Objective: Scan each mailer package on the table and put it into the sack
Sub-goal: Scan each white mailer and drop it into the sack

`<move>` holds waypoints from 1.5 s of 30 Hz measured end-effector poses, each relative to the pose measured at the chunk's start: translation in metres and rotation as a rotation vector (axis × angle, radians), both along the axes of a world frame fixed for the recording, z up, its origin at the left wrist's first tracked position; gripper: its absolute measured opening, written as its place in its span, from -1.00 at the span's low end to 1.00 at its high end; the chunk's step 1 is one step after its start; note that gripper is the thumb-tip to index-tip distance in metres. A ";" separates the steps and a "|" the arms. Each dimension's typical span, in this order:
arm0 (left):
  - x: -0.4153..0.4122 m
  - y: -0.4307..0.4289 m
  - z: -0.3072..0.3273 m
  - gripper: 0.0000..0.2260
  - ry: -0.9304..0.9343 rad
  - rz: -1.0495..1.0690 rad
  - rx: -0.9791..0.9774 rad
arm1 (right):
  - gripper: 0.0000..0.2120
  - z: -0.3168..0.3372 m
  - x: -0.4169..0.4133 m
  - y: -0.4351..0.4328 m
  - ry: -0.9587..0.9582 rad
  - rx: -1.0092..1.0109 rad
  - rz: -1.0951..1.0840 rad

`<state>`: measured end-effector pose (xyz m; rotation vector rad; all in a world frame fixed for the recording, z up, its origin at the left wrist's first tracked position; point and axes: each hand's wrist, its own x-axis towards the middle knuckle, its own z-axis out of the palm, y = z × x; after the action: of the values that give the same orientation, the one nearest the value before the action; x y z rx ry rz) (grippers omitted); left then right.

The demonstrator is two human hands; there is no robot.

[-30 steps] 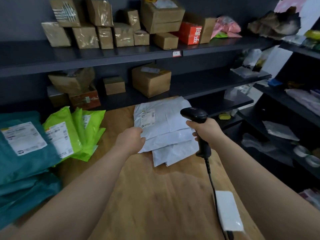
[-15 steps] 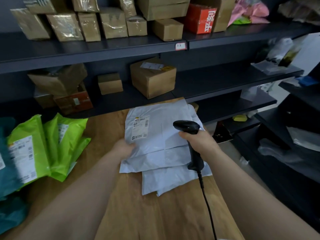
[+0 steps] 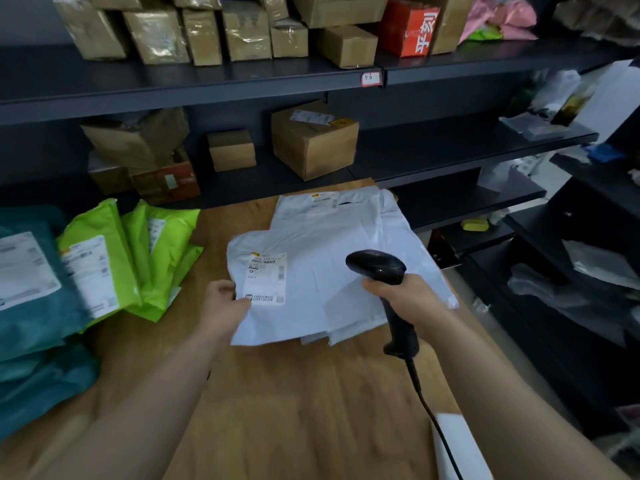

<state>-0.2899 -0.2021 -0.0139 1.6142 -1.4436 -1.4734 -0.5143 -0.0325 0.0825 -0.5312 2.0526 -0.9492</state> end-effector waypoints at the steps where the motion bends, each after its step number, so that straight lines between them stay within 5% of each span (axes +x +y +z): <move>1: 0.014 0.010 0.000 -0.53 0.102 0.010 0.063 | -0.77 -0.001 0.011 0.008 -0.013 0.014 0.008; 3: 0.044 0.034 0.002 -0.44 0.162 -0.029 0.130 | -0.78 -0.004 0.034 0.023 -0.028 0.047 0.025; 10: 0.130 0.094 -0.002 -0.74 0.126 -0.207 0.342 | -0.81 -0.021 0.107 0.053 -0.018 0.114 0.134; 14: 0.141 0.096 -0.006 -0.77 0.121 -0.097 0.295 | -0.67 -0.023 0.137 0.054 -0.060 0.151 0.212; 24: 0.176 0.103 -0.017 -0.75 0.058 -0.151 0.324 | -0.71 0.007 0.179 0.053 -0.074 0.127 0.345; 45: 0.196 0.107 -0.029 -0.63 0.073 -0.224 0.345 | -0.73 0.038 0.227 0.049 -0.186 0.145 0.241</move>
<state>-0.0934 -0.0954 -0.0428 1.6107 -1.4252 -1.9792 -0.2876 0.0162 0.1206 -0.5754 1.8264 -0.6752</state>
